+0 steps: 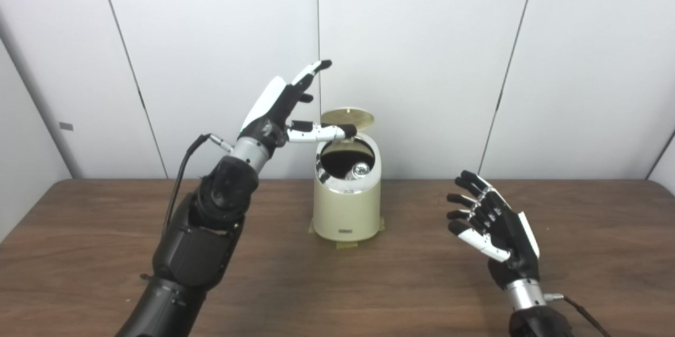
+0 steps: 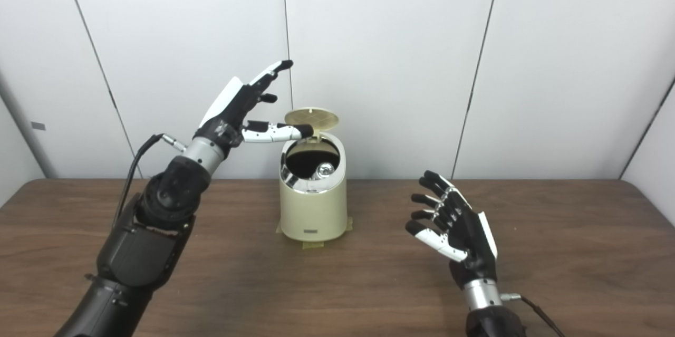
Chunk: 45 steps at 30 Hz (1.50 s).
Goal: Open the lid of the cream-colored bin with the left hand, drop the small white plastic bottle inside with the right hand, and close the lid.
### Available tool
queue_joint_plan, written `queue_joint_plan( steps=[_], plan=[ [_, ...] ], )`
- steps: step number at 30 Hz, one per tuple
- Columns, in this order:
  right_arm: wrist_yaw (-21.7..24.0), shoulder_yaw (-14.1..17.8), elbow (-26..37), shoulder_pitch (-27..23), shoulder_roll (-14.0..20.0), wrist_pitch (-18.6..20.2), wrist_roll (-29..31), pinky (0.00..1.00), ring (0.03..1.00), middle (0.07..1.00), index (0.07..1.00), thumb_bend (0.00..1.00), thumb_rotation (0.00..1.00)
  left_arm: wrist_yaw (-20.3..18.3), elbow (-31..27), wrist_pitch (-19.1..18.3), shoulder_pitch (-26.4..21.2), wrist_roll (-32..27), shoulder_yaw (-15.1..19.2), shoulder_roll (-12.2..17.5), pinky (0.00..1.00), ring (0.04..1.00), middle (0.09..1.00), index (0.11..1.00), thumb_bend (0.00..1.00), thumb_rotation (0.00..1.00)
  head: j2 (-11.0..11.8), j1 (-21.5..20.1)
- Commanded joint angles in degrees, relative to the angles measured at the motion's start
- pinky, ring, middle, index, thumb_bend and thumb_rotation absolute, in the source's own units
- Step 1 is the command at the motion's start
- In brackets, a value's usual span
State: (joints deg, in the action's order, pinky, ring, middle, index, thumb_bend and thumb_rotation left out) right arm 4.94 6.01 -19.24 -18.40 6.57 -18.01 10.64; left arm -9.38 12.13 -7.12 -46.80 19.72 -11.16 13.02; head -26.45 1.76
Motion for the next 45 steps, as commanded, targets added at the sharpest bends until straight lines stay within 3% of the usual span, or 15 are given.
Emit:
queue_joint_plan(
  steps=[1, 5, 10, 12, 16, 23, 30, 38, 45],
  plan=[
    [-0.22, 0.07, 1.45, -0.91, -0.41, -1.06, -0.31, 0.54, 0.694, 0.810, 0.794, 0.87, 0.31, -0.44, 0.24, 1.43, -3.93, 1.51, -0.64, 1.60, 0.85, 0.952, 0.955, 0.907, 0.91, 0.38, 0.02, -0.05],
    [0.01, 0.00, 1.85, -0.85, -0.84, -0.83, 0.01, 0.52, 0.674, 0.800, 0.788, 0.88, 0.31, -1.91, 0.47, 2.89, -4.58, 4.41, -3.21, 3.44, 0.79, 0.883, 0.837, 0.776, 0.91, 0.37, 0.04, -0.14],
    [-0.97, -0.18, 3.02, -0.59, -1.31, 0.61, -1.28, 0.53, 0.668, 0.795, 0.791, 0.90, 0.34, -3.68, 0.07, 3.92, -4.55, 7.19, -5.47, 5.14, 0.67, 0.817, 0.763, 0.703, 0.92, 0.33, 0.03, -0.35],
    [-1.39, -0.23, 3.61, -0.44, -1.47, 1.19, -1.94, 0.54, 0.670, 0.797, 0.793, 0.89, 0.34, -4.22, -0.52, 4.26, -4.24, 8.29, -6.04, 5.66, 0.67, 0.821, 0.750, 0.692, 0.93, 0.32, 0.00, -0.35],
    [-1.64, -0.23, 4.04, -0.36, -1.66, 1.85, -2.65, 0.55, 0.671, 0.799, 0.796, 0.87, 0.33, -5.21, -2.01, 4.18, -3.52, 10.01, -6.66, 6.45, 0.81, 0.882, 0.741, 0.686, 0.93, 0.31, -0.05, -0.43],
    [-1.82, -0.38, 5.12, -0.20, -2.10, 2.55, -2.92, 0.54, 0.671, 0.797, 0.792, 0.86, 0.32, -7.03, -4.01, 4.83, -2.65, 11.88, -6.85, 7.38, 0.88, 0.916, 0.738, 0.688, 0.93, 0.35, -0.30, -0.63],
    [-1.93, -0.37, 5.86, -0.15, -2.64, 3.73, -2.77, 0.56, 0.675, 0.798, 0.795, 0.86, 0.31, -8.46, -6.11, 5.20, -1.56, 12.05, -6.70, 7.94, 0.87, 0.916, 0.744, 0.698, 0.91, 0.35, -0.54, -1.16],
    [-2.02, -0.34, 6.55, -0.13, -2.88, 4.29, -2.92, 0.55, 0.665, 0.798, 0.800, 0.85, 0.30, -9.66, -7.30, 6.10, 0.03, 13.56, -7.44, 8.48, 0.92, 0.921, 0.753, 0.706, 0.88, 0.35, -0.97, -1.41],
    [-1.70, -0.20, 6.58, -0.18, -2.85, 4.55, -2.37, 0.54, 0.656, 0.793, 0.795, 0.85, 0.29, -9.15, -7.58, 8.28, 1.42, 19.57, -9.69, 9.05, 0.92, 0.909, 0.745, 0.709, 0.91, 0.36, -1.41, -1.53]
  ],
)
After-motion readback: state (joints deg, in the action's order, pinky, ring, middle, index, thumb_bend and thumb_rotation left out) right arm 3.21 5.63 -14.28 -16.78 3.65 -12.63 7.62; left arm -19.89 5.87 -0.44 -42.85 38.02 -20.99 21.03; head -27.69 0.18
